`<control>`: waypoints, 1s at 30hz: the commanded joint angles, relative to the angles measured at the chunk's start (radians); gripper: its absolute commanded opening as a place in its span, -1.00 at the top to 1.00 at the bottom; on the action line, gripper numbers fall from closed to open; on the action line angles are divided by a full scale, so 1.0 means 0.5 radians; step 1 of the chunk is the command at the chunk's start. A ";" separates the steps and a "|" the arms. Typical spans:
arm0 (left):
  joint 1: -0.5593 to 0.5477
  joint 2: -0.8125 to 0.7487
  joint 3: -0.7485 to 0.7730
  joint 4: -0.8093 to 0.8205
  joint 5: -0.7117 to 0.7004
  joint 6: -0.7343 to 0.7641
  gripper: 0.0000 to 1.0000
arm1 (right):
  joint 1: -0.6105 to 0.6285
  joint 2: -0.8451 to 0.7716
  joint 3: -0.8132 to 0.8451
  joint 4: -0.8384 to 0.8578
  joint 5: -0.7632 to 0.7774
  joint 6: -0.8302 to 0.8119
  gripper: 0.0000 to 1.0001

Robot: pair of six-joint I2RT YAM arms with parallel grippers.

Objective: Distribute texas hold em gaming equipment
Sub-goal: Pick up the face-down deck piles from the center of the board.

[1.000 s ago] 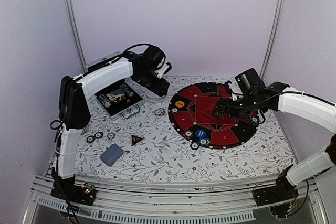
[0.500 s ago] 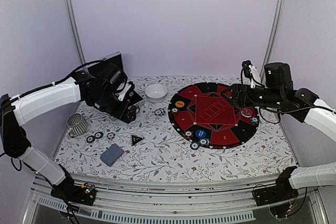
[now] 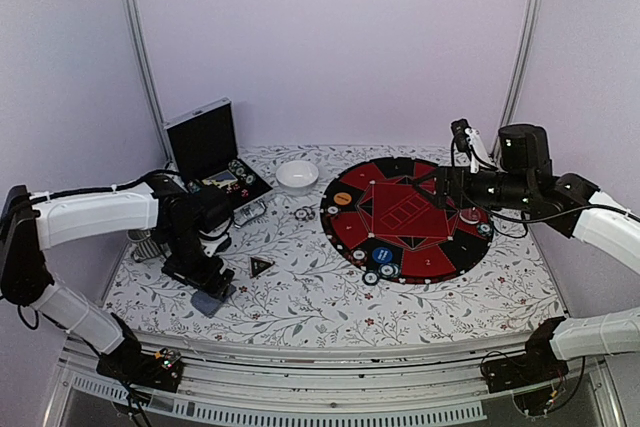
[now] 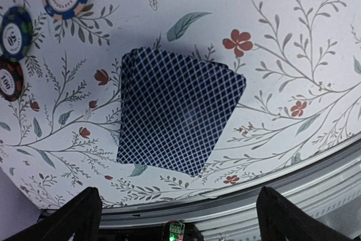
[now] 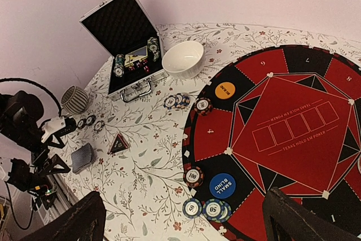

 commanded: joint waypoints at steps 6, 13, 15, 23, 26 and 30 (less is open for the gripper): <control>-0.089 0.230 -0.065 0.196 -0.126 0.140 -0.96 | -0.005 -0.033 -0.060 0.034 -0.035 -0.054 -0.98; -0.089 0.456 -0.064 0.246 -0.220 0.121 -0.96 | -0.005 -0.050 -0.068 0.033 -0.057 -0.056 -0.98; -0.089 0.488 -0.050 0.223 -0.278 0.094 -0.96 | -0.006 -0.046 -0.066 0.034 -0.071 -0.060 -0.98; -0.072 0.485 -0.059 0.255 -0.183 0.141 -0.96 | -0.005 -0.038 -0.067 0.036 -0.077 -0.066 -0.98; -0.046 0.551 -0.079 0.280 -0.099 0.184 -0.88 | -0.005 -0.036 -0.062 0.034 -0.078 -0.069 -0.98; -0.040 0.541 -0.080 0.288 -0.077 0.195 -0.46 | -0.005 -0.061 -0.063 0.031 -0.077 -0.072 -0.98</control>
